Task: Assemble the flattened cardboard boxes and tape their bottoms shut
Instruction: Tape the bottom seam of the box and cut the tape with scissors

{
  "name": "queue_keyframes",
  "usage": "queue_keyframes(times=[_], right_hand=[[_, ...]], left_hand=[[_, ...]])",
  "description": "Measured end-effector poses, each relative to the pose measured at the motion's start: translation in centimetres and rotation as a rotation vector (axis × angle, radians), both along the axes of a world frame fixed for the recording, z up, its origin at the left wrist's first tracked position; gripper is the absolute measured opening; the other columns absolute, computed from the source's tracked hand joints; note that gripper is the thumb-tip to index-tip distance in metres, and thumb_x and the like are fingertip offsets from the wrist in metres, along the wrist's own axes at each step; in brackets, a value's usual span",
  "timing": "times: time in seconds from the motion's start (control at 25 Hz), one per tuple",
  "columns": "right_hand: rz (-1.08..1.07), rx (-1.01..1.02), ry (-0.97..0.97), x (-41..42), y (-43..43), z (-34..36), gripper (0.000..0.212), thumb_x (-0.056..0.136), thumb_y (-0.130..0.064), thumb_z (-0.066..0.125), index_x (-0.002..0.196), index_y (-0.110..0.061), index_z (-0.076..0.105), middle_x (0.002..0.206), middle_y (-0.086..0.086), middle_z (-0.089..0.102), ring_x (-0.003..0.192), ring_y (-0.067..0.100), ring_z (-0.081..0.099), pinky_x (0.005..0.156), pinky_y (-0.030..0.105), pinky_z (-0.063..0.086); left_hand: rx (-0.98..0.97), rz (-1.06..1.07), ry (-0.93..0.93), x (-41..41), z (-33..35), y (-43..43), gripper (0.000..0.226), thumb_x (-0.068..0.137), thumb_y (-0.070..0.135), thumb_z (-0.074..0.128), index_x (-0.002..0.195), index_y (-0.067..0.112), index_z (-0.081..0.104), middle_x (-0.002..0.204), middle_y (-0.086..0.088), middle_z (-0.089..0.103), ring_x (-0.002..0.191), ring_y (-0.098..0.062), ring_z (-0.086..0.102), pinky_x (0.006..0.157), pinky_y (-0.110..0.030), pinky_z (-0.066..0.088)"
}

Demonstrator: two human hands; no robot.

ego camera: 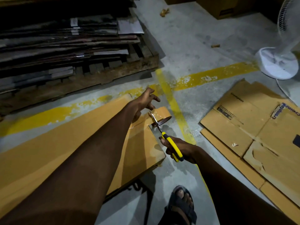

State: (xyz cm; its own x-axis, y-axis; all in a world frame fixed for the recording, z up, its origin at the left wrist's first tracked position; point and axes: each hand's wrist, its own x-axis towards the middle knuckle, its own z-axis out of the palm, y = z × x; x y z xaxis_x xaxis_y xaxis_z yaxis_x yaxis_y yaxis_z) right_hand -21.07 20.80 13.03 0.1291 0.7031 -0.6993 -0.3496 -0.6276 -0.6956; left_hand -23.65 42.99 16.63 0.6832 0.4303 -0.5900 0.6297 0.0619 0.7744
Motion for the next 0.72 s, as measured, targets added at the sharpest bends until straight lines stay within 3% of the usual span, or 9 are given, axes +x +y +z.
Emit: queue_keyframes(times=[0.12, 0.24, 0.32, 0.4, 0.56, 0.64, 0.72], right_hand=[[0.018, 0.007, -0.044, 0.1, 0.8, 0.0, 0.044, 0.091, -0.040, 0.062, 0.127, -0.016, 0.054, 0.050, -0.018, 0.048, 0.045, 0.005, 0.040, 0.048, 0.022, 0.032], [0.033, 0.012, -0.081, 0.1, 1.0, 0.0, 0.050, 0.085, -0.046, 0.065, 0.124, -0.017, 0.057, 0.050, -0.016, 0.046, 0.045, 0.006, 0.039, 0.049, 0.025, 0.030], [0.004, 0.023, -0.080, 0.0, 0.9, -0.1, 0.037, 0.091, -0.037, 0.064, 0.121, -0.016, 0.059, 0.051, -0.014, 0.047, 0.046, 0.008, 0.039, 0.047, 0.024, 0.031], [-0.054, 0.039, -0.071, -0.1, 0.7, -0.2, 0.029, 0.093, -0.025, 0.065, 0.117, -0.010, 0.062, 0.055, -0.007, 0.048, 0.047, 0.012, 0.038, 0.045, 0.023, 0.032], [-0.107, 0.014, -0.131, 0.5, -0.3, -1.2, 0.016, 0.091, -0.017, 0.068, 0.098, -0.003, 0.066, 0.052, 0.004, 0.042, 0.038, 0.012, 0.038, 0.040, 0.018, 0.031], [-0.045, -0.042, -0.165, 0.8, -0.8, -2.1, 0.018, 0.089, -0.023, 0.071, 0.096, -0.008, 0.068, 0.052, 0.003, 0.040, 0.038, 0.012, 0.036, 0.041, 0.020, 0.030], [-0.048, -0.105, -0.113, 0.9, -1.4, -2.5, 0.017, 0.089, -0.030, 0.071, 0.082, -0.016, 0.064, 0.048, 0.000, 0.033, 0.036, 0.012, 0.029, 0.040, 0.019, 0.025]], left_hand=[[0.002, -0.005, -0.017, -0.1, 0.6, -0.4, 0.044, 0.104, 0.027, 0.012, 0.134, 0.008, 0.039, 0.119, -0.036, 0.048, 0.070, -0.030, 0.046, 0.077, -0.034, 0.038], [-0.004, -0.003, -0.030, -0.1, 0.6, -0.3, 0.054, 0.103, 0.031, 0.010, 0.144, 0.001, 0.029, 0.128, -0.040, 0.046, 0.067, -0.029, 0.045, 0.076, -0.033, 0.038], [0.007, -0.011, -0.019, 0.0, 0.5, -0.4, 0.056, 0.103, 0.031, 0.010, 0.147, -0.002, 0.023, 0.115, -0.023, 0.056, 0.064, -0.024, 0.047, 0.065, -0.023, 0.044], [0.016, -0.045, 0.015, 0.2, 0.5, -0.4, 0.059, 0.103, 0.034, 0.011, 0.147, -0.001, 0.025, 0.107, -0.007, 0.054, 0.062, -0.021, 0.049, 0.053, -0.014, 0.045], [0.005, -0.036, -0.009, 0.4, 0.1, -0.4, 0.059, 0.102, 0.036, 0.012, 0.148, 0.003, 0.027, 0.120, -0.009, 0.056, 0.067, -0.021, 0.052, 0.070, -0.026, 0.042], [-0.019, 0.013, -0.053, 0.6, 0.2, -0.6, 0.056, 0.102, 0.034, 0.013, 0.149, 0.005, 0.025, 0.131, -0.010, 0.055, 0.068, -0.017, 0.049, 0.080, -0.031, 0.039], [-0.046, 0.058, -0.106, 0.7, 0.3, -0.8, 0.051, 0.103, 0.029, 0.015, 0.146, 0.005, 0.030, 0.132, -0.011, 0.056, 0.068, -0.014, 0.048, 0.078, -0.028, 0.037]])
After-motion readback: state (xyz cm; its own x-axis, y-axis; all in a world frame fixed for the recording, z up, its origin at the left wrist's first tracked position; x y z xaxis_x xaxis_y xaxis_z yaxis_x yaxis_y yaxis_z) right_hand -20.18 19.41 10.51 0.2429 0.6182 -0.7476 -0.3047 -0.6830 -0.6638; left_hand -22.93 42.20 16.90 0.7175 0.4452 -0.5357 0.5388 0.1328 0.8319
